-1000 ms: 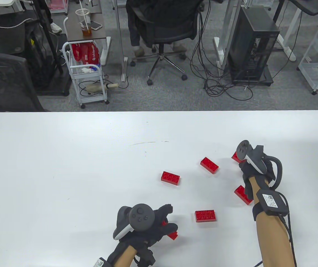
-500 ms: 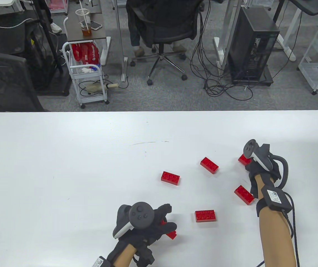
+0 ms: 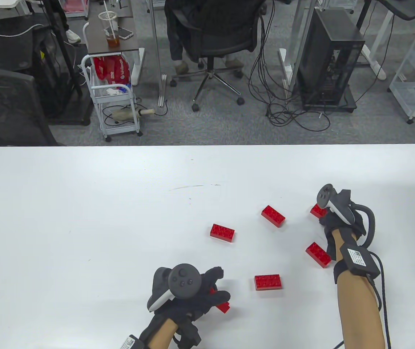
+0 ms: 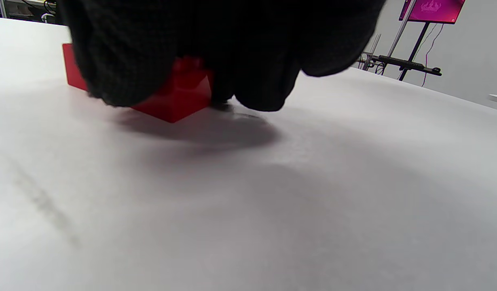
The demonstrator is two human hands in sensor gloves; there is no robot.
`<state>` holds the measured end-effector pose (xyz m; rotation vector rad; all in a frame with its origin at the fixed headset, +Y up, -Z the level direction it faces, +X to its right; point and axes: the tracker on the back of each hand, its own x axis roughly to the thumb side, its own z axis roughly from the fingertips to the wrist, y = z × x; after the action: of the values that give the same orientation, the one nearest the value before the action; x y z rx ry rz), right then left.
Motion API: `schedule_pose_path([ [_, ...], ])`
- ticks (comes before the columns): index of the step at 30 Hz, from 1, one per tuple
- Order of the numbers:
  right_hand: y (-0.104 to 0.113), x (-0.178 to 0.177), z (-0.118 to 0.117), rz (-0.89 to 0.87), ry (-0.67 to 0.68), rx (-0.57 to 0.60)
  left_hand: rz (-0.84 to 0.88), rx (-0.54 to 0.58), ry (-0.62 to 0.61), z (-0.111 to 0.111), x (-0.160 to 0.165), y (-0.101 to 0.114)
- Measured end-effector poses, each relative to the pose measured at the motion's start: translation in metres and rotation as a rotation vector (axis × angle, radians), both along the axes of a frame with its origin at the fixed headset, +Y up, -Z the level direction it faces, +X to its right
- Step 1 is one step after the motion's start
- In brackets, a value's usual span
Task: Separate stacked toy bricks from each other
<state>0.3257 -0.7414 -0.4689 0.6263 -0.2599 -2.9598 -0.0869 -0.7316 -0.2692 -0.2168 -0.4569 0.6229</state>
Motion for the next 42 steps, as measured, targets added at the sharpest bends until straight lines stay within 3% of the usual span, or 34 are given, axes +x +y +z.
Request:
schedule_pose_path([
  [8,-0.001,0.0,0.005,0.021,0.034,0.001,0.006,-0.001,0.006,0.0,-0.002,0.0],
  [16,0.017,0.003,0.024,0.029,0.069,0.079,0.008,0.003,0.014,0.0,-0.003,0.0],
  [29,0.046,-0.006,0.086,-0.007,0.199,0.305,0.006,0.022,0.03,0.0,-0.006,-0.001],
  [42,0.064,-0.05,0.151,-0.082,0.427,0.444,0.021,0.045,0.048,0.001,-0.01,-0.001],
])
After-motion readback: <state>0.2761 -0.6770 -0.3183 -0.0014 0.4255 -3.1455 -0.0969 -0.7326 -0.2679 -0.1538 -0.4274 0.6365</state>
